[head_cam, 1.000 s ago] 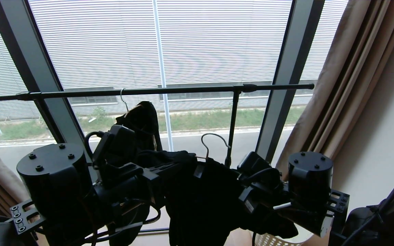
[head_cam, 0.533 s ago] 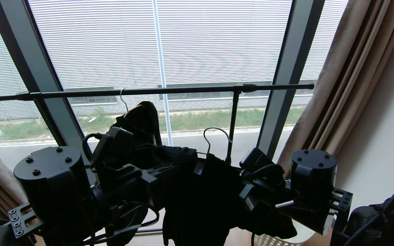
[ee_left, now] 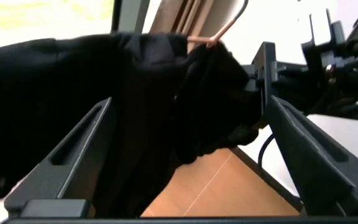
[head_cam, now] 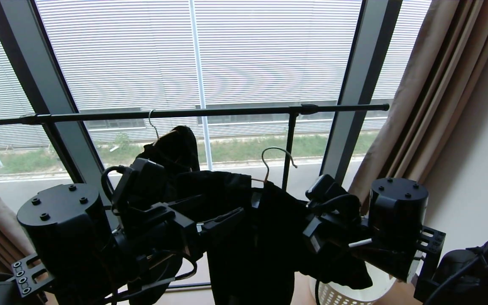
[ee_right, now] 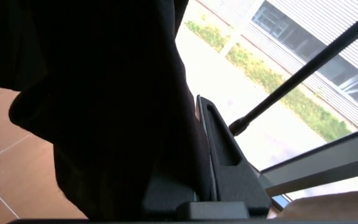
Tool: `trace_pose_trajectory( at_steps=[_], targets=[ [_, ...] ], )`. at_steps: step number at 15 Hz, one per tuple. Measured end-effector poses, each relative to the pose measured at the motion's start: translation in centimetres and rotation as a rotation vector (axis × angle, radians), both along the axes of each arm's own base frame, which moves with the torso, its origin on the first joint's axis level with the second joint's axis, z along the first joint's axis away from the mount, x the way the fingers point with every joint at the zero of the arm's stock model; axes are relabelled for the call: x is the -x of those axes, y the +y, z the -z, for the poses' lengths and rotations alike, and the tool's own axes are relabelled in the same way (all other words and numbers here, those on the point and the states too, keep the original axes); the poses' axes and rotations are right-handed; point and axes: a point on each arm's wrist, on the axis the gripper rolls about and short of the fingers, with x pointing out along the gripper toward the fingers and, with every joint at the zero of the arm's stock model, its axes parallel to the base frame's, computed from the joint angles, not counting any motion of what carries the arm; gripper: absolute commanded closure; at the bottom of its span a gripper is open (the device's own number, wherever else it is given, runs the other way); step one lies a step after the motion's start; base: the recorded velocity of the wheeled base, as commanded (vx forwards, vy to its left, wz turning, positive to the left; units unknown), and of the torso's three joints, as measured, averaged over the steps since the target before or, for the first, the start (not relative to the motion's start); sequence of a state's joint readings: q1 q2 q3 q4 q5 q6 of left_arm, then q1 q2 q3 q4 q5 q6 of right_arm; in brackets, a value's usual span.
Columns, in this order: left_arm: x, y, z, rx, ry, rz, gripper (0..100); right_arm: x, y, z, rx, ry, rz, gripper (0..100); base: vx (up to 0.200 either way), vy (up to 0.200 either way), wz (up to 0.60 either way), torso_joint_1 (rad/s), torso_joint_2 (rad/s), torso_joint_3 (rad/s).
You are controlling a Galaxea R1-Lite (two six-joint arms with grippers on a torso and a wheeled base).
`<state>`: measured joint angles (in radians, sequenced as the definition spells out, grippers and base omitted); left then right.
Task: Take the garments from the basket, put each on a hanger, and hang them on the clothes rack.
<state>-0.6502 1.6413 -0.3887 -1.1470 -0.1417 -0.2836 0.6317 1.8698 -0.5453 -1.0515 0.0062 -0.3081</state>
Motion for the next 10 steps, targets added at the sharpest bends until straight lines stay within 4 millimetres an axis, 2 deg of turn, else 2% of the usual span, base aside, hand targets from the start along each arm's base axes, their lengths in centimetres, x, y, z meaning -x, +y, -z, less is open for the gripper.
trace_pose_trajectory(
  at_steps=[4, 10],
  targets=[
    [-1.6, 3.3, 0.4, -0.125, -0.109, -0.034, 0, -1.5, -2.7, -0.5, -0.041, 0.009, -0.037, 100, 0.0, 0.0, 0.0, 0.0, 0.0, 0.0],
    [-2.9, 10.2, 1.0, -0.084, -0.083, 0.106, 0, -1.4, -4.9, -1.3, -0.095, 0.026, -0.165, 100, 0.0, 0.0, 0.0, 0.0, 0.0, 0.0]
  ],
)
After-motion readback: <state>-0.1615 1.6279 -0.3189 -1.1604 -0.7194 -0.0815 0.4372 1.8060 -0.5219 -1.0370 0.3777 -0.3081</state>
